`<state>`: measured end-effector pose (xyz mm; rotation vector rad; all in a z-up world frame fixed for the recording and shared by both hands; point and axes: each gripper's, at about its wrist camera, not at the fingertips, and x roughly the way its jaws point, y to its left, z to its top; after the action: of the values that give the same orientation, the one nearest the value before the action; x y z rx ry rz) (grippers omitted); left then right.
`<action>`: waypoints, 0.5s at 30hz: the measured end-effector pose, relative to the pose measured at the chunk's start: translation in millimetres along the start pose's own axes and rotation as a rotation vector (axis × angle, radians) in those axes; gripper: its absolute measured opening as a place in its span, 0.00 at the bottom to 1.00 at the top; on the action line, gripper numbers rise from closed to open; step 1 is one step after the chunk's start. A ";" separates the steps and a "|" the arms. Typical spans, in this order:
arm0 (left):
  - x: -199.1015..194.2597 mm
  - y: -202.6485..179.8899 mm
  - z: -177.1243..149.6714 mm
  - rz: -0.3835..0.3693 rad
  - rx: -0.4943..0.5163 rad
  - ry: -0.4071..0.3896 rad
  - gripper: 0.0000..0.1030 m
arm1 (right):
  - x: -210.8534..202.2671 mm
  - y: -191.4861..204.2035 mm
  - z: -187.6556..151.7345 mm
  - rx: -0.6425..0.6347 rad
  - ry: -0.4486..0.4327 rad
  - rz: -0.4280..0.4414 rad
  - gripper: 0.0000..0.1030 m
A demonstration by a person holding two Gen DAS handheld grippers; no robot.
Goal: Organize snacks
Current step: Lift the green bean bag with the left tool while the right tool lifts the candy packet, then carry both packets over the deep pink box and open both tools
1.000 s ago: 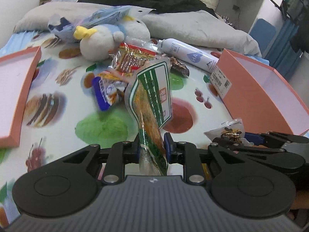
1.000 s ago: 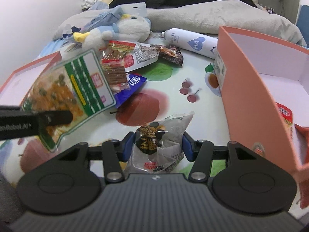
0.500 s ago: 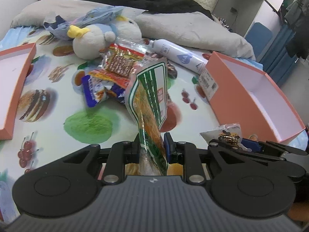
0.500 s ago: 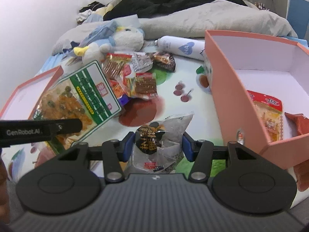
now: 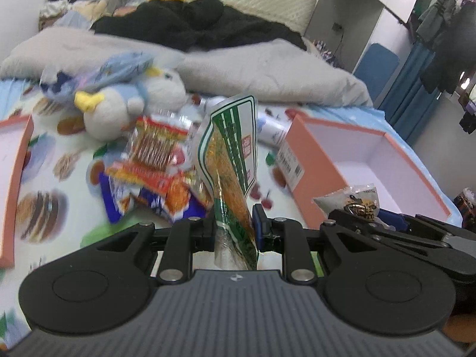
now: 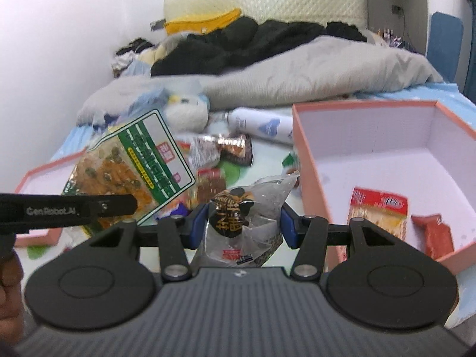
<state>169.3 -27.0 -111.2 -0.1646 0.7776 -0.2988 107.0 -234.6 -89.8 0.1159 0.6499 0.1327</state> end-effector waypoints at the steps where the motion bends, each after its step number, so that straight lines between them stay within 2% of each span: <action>1: -0.7 -1.9 4.6 -0.001 0.004 -0.009 0.25 | -1.2 -0.5 3.7 -0.004 -0.007 -0.002 0.52; 15: -24.0 -39.9 74.1 -0.093 0.053 -0.121 0.25 | -28.8 -21.4 67.1 -0.004 -0.147 -0.054 0.52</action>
<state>197.7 -54.2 -33.0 -0.1678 0.6429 -0.3940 127.1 -264.7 -22.9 0.1035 0.5054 0.0725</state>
